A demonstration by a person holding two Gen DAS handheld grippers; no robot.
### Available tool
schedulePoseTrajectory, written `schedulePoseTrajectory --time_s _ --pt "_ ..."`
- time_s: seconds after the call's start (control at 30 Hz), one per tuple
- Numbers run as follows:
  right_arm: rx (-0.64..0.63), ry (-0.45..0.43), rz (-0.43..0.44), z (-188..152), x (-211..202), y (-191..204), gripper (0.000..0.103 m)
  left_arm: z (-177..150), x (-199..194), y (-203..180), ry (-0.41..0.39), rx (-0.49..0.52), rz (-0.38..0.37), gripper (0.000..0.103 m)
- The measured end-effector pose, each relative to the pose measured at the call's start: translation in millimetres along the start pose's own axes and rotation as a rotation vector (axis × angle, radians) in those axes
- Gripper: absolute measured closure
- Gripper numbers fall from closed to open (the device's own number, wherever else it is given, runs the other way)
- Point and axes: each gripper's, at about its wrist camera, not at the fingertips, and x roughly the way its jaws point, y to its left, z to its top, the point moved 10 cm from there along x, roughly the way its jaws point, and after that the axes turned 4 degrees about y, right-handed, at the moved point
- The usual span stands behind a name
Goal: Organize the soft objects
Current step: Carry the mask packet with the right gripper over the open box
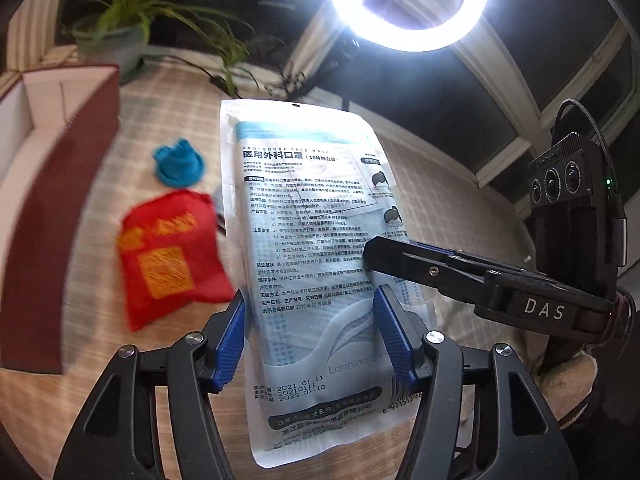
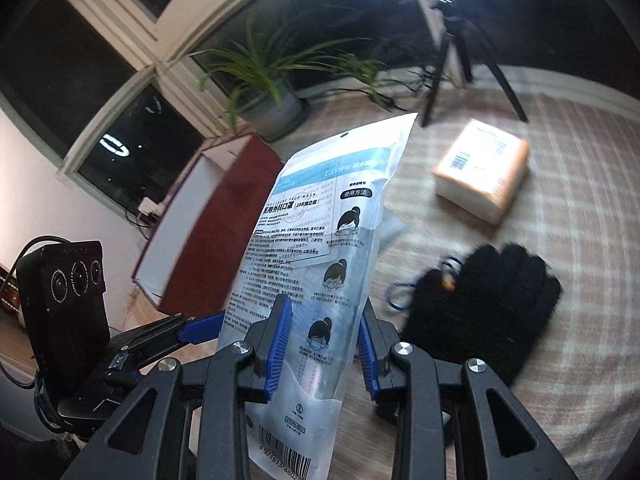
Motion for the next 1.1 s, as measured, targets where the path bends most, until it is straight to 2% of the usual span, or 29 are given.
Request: schedulePoseTrajectory --time_s 0.27,0.57,0.9,1.1 --pt "-0.078 -0.016 0.036 28 18 69 0.074 23 -43 37 -0.074 -0.025 0.039 0.043" --pt "-0.163 -0.007 0.097 60 63 157 0.074 42 -103 108 -0.149 -0.072 0.103 0.043" --pt "-0.166 0.068 0.121 87 135 211 0.074 54 -129 193 -0.146 -0.177 0.103 0.044" --pt "-0.158 0.112 0.098 94 172 218 0.074 65 -127 229 -0.107 -0.201 0.100 0.044"
